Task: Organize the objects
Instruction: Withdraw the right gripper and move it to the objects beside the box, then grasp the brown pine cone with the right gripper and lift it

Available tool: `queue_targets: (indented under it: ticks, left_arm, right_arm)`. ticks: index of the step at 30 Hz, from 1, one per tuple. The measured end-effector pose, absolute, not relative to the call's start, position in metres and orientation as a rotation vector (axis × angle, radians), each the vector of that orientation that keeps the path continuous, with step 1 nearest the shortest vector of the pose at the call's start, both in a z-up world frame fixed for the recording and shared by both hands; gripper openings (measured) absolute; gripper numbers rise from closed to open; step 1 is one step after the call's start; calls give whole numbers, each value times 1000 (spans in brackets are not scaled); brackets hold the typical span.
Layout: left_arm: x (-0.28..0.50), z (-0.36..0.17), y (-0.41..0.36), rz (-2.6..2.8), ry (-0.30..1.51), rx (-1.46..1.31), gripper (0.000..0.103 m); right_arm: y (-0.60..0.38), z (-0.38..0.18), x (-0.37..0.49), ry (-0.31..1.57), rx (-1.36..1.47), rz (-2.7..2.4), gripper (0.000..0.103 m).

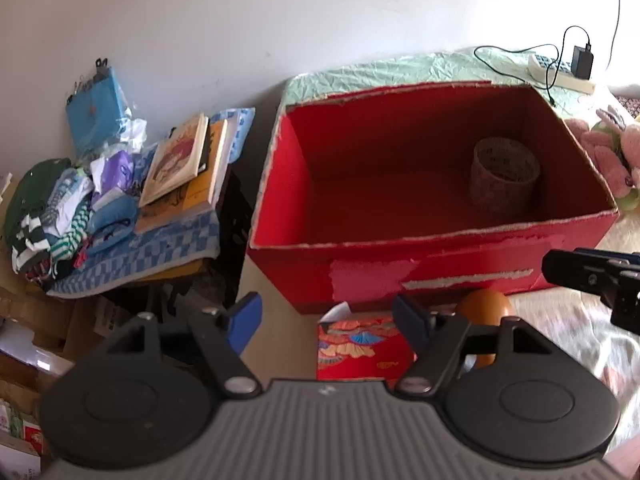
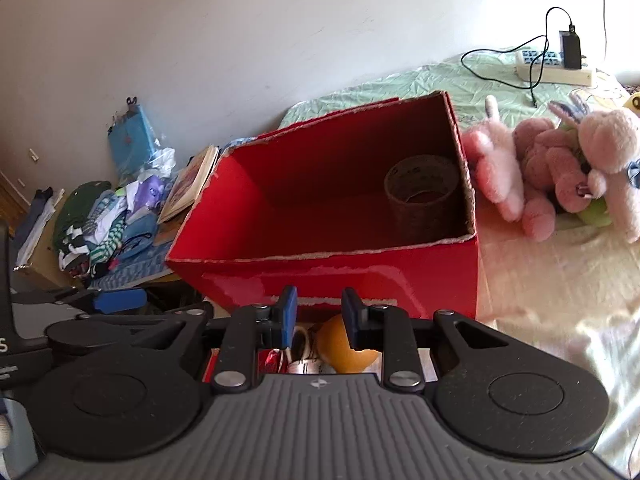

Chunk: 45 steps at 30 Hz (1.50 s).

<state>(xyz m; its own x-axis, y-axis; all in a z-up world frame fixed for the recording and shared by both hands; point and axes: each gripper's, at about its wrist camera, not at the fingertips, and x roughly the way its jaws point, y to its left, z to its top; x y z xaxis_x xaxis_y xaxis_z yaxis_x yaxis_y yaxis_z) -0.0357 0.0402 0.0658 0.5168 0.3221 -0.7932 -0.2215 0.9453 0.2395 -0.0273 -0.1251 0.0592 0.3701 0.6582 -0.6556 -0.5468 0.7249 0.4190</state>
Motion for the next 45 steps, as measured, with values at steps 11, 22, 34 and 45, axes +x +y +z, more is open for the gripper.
queue_targets:
  ticks: [11, 22, 34, 45]
  left_arm:
    - [-36, 52, 26, 326, 1012, 142, 88]
    - [-28, 41, 14, 316, 1053, 167, 88]
    - [-22, 31, -1, 307, 1090, 171, 88]
    - [-50, 32, -12, 26, 1085, 73, 77]
  right_arm:
    - [-128, 44, -29, 977, 137, 830, 26]
    - [-139, 27, -20, 1055, 159, 832, 26]
    - [-154, 12, -9, 1121, 137, 844, 27]
    - [-183, -20, 12, 1289, 206, 856, 33]
